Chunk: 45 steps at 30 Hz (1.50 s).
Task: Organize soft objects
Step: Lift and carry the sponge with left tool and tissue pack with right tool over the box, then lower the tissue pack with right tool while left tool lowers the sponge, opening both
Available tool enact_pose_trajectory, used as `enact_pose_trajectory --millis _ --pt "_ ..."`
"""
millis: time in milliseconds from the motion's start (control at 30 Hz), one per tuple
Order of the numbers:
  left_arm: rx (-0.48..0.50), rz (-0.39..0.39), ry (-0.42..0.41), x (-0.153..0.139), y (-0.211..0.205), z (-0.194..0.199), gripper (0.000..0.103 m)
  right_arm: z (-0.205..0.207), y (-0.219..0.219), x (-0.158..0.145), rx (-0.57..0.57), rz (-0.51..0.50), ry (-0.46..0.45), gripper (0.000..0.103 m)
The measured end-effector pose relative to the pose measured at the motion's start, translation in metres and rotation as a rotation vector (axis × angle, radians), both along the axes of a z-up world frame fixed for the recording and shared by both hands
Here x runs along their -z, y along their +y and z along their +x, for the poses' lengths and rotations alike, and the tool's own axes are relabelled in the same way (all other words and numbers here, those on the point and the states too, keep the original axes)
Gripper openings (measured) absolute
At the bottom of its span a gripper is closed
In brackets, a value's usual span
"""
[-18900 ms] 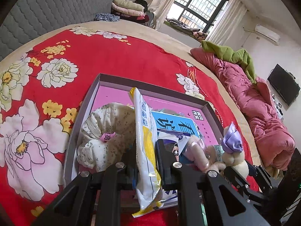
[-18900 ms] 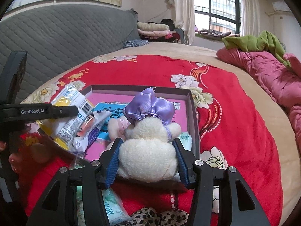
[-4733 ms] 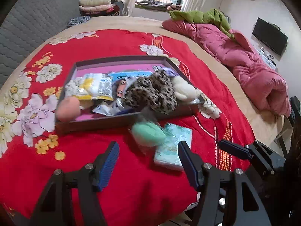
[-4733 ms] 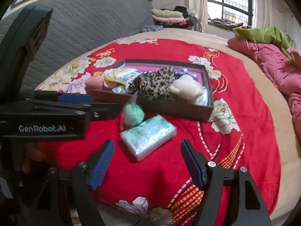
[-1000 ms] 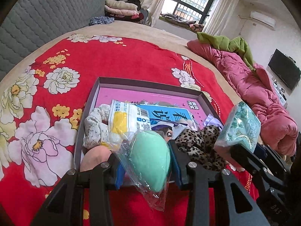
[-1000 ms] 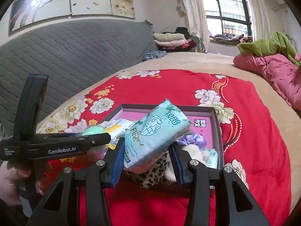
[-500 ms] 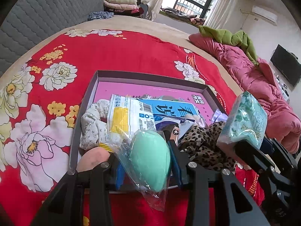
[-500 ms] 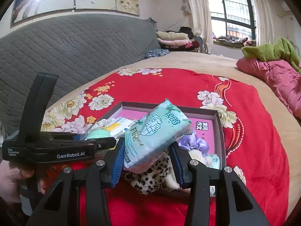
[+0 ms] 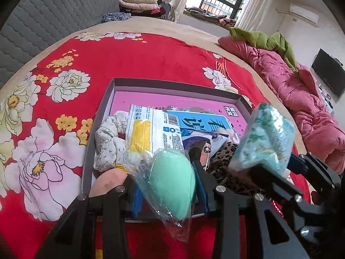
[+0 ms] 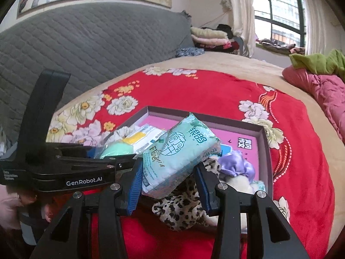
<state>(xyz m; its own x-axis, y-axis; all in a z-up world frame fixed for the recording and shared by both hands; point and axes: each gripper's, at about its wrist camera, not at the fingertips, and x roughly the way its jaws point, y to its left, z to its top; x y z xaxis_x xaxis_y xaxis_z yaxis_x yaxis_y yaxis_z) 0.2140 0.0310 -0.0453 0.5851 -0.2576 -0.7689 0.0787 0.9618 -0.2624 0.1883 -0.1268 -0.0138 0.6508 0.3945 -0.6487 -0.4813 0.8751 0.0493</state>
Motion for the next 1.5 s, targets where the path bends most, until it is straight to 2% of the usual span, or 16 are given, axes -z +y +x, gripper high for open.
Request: enact_pose_trajectory --millis 267,733,867,1033,1233,1500 --pt "-0.005 -0.003 0.001 0.001 0.001 -0.001 0.041 0.004 0.009 0.011 -0.002 -0.074 0.023 0.047" --pt "-0.007 -0.006 0.002 0.001 0.002 -0.001 0.041 0.001 0.010 0.013 -0.001 -0.091 0.014 0.051" --pt "-0.009 -0.006 0.002 0.000 0.003 -0.002 0.041 -0.002 0.010 0.011 0.002 -0.103 0.005 0.058" --pt "-0.010 -0.005 0.002 0.001 0.003 -0.001 0.042 -0.010 0.004 0.003 0.026 -0.116 -0.036 0.060" --pt "-0.009 -0.011 0.011 0.002 0.002 0.001 0.044 -0.019 -0.011 -0.008 0.055 -0.078 -0.046 0.060" --pt "-0.008 0.005 -0.026 -0.012 -0.003 -0.006 0.056 -0.033 -0.024 -0.016 0.078 -0.072 -0.058 0.060"
